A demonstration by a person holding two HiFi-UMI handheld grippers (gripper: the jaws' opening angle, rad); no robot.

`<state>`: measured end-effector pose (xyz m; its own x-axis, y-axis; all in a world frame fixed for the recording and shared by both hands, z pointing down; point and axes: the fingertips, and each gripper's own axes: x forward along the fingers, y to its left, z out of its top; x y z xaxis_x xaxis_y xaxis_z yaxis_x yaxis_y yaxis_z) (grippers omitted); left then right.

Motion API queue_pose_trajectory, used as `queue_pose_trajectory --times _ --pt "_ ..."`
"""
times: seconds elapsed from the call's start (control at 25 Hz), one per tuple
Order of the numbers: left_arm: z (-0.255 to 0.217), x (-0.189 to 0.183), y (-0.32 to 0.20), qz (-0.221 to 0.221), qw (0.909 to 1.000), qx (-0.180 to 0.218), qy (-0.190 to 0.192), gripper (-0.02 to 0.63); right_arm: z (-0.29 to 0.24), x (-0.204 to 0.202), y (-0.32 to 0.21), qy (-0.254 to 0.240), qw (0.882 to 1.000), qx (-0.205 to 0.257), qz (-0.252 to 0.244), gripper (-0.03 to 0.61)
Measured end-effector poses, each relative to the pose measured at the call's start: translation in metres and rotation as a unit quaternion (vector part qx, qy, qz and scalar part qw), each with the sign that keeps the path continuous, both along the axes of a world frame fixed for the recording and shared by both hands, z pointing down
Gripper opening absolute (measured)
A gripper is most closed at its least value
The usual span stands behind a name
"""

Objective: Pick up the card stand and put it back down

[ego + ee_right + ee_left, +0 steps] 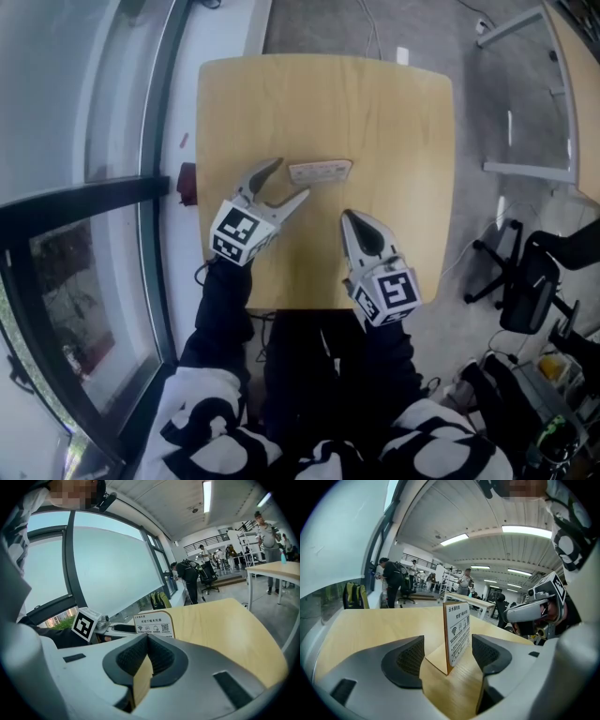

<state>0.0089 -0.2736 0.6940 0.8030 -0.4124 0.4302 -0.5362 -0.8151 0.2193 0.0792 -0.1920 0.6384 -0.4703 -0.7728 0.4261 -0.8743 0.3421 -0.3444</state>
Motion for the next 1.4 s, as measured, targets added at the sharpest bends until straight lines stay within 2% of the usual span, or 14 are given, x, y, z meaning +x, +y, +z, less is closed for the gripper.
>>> queue_pose_trajectory --times 0.12,0.2,0.4,0.68,0.88,1.4 --pt "-0.002 0.009 -0.006 0.019 0.9998 0.001 0.010 0.347 0.000 -0.002 -0.007 -0.001 1.000 0.001 -0.001 0.012" --pt "-0.004 0.017 -0.010 0.035 0.9993 0.003 0.015 0.351 0.000 0.001 -0.012 -0.001 1.000 0.003 0.002 0.011" --pt "-0.007 0.041 -0.008 0.102 0.9945 0.010 0.020 0.350 -0.001 0.010 -0.023 -0.002 1.000 0.004 0.016 0.012" --pt "-0.009 0.067 -0.001 0.169 0.9852 0.007 0.028 0.337 0.003 0.018 -0.027 -0.005 1.000 -0.005 0.026 0.012" --pt "-0.012 0.076 0.003 0.195 0.9802 0.011 0.033 0.318 0.002 0.016 -0.028 -0.008 1.000 -0.003 0.029 0.011" --pt "-0.016 0.081 0.011 0.206 0.9778 0.014 0.037 0.110 -0.011 0.018 -0.022 -0.012 0.999 0.007 0.038 0.012"
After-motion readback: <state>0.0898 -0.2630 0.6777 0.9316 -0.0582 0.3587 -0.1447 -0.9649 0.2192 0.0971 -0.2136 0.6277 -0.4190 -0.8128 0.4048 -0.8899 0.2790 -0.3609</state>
